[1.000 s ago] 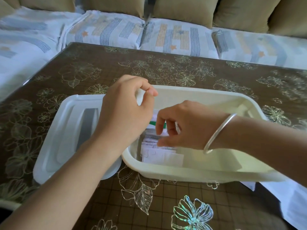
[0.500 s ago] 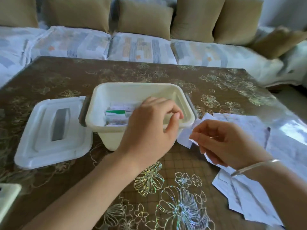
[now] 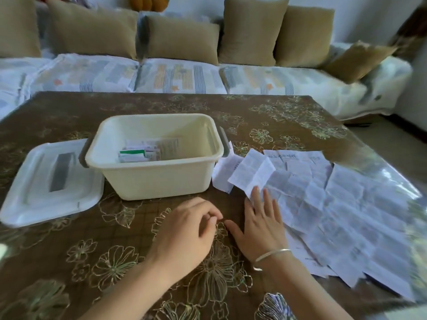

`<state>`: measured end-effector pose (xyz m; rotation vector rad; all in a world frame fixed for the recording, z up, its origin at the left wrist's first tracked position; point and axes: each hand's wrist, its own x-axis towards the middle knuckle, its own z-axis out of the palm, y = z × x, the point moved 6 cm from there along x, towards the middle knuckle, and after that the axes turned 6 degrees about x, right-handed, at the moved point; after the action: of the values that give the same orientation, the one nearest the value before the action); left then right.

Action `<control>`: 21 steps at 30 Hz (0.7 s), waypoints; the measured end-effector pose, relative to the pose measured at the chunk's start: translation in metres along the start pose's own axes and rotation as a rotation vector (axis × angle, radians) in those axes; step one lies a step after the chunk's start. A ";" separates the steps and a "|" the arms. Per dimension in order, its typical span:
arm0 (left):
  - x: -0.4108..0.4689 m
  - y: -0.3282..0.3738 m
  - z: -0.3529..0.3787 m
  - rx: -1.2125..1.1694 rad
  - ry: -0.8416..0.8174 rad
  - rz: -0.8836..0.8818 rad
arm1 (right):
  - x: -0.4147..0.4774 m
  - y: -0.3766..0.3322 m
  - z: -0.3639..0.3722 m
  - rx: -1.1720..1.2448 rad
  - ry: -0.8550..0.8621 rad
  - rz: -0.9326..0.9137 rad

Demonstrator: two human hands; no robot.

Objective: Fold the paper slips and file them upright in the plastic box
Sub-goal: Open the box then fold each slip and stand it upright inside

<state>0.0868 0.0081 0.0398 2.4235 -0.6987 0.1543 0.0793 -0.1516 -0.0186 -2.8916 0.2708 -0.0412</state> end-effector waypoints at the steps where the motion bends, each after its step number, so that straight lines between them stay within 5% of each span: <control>1: -0.002 -0.004 0.002 0.015 -0.008 -0.032 | -0.001 0.002 0.000 -0.002 -0.008 0.020; 5: -0.001 -0.005 0.011 0.033 -0.015 -0.115 | -0.022 0.003 -0.033 0.126 0.325 -0.086; 9: 0.011 0.017 0.021 0.192 0.077 -0.012 | -0.051 0.010 -0.060 0.290 0.541 -0.230; 17: 0.007 0.034 0.025 0.228 0.077 -0.110 | -0.079 0.020 -0.054 0.409 0.500 -0.382; 21: -0.017 0.019 -0.001 0.338 0.273 0.108 | -0.085 0.026 -0.046 0.370 0.467 -0.354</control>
<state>0.0623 0.0037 0.0457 2.6080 -0.7231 0.6828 -0.0114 -0.1714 0.0191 -2.4868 -0.1612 -0.7469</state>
